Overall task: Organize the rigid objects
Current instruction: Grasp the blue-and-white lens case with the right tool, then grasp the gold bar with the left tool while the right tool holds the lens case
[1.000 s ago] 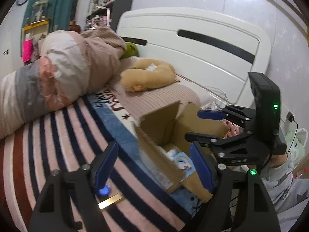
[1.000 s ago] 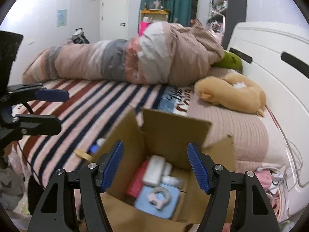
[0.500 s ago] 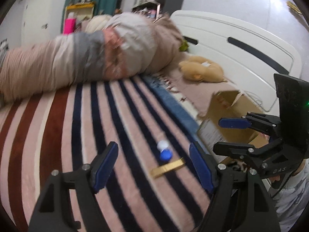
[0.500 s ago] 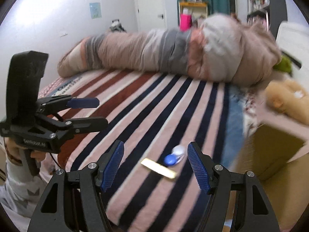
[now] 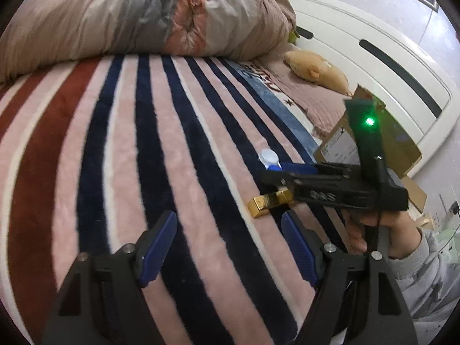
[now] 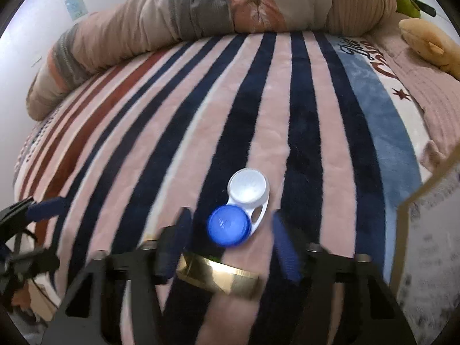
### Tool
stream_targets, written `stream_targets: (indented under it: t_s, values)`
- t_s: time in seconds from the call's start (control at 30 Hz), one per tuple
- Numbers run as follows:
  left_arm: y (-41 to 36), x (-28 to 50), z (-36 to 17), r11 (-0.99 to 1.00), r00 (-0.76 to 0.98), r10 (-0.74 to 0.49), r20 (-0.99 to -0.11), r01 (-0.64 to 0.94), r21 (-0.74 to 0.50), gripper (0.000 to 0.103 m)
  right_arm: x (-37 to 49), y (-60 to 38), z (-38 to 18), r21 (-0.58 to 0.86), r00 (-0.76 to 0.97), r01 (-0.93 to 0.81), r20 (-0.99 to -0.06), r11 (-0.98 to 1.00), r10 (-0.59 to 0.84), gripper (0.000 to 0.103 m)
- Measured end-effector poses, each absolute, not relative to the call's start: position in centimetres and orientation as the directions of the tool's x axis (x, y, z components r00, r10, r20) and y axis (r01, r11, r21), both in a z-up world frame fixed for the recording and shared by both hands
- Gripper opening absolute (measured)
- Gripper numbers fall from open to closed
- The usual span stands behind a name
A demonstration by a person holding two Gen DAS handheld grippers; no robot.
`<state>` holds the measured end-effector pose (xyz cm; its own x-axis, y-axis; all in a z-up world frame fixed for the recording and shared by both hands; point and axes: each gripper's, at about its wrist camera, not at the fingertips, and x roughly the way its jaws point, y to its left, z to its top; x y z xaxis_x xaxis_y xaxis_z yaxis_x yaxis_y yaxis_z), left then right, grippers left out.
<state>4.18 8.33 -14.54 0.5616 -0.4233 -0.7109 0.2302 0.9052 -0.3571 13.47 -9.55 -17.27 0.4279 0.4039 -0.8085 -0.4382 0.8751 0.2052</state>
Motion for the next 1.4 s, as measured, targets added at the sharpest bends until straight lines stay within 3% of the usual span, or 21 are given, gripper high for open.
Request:
stream_targets:
  t_s: [0.1,0.33,0.43,0.5,0.6,0.73,0.97,1.23,1.4]
  values:
    - [7.2,5.1,-15.3,0.895,0.541,-0.447,-0.712,0.266,-0.358,0.073,13.4,-10.3,-16.8,0.150,0.474,-0.418,-0.805,0.896,0.357,0.030]
    - [3.4,8.1,-17.3,0.836,0.451,-0.530,-0.718,0.419,-0.354,0.066,11.1,-12.6,-15.9,0.027,0.537,-0.388,-0.806,0.921,0.249,0.029]
    - [2.3,9.0,-18.1,0.813,0.424,-0.554,-0.716,0.461,-0.357,0.057,10.4,-12.3,-16.0,-0.024,0.557,-0.410,-0.798,0.912,0.229,0.029]
    - [2.1,9.2,-18.2,0.798,0.412,-0.573,-0.708,0.477,-0.369,0.043,10.4,-12.4,-16.2,-0.025,0.554,-0.413,-0.801,0.910,0.229,0.029]
    - [1.8,8.6,-18.2,0.790,0.402,-0.568,-0.719,0.512,-0.338,0.032,10.3,-12.7,-16.1,-0.028,0.553,-0.413,-0.802,0.910,0.226,0.029]
    - [1.3,7.6,-18.3,0.737,0.342,-0.611,-0.714,0.575,-0.356,0.025,10.4,-12.5,-16.0,-0.049,0.560,-0.407,-0.802,0.912,0.207,0.029]
    - [-0.1,7.4,-18.4,0.774,0.391,-0.568,-0.724,0.553,-0.309,0.016,10.4,-12.4,-16.2,-0.039,0.542,-0.416,-0.813,0.909,0.213,0.029]
    - [4.7,3.2,-17.7,0.876,0.475,-0.461,-0.750,0.381,-0.296,0.016,9.3,-12.1,-15.9,0.120,0.433,-0.497,-0.824,0.859,0.366,0.029]
    - [5.4,2.3,-18.0,0.915,0.509,-0.392,-0.766,0.301,-0.269,0.016,7.9,-10.7,-16.6,0.111,0.400,-0.556,-0.833,0.824,0.382,0.030]
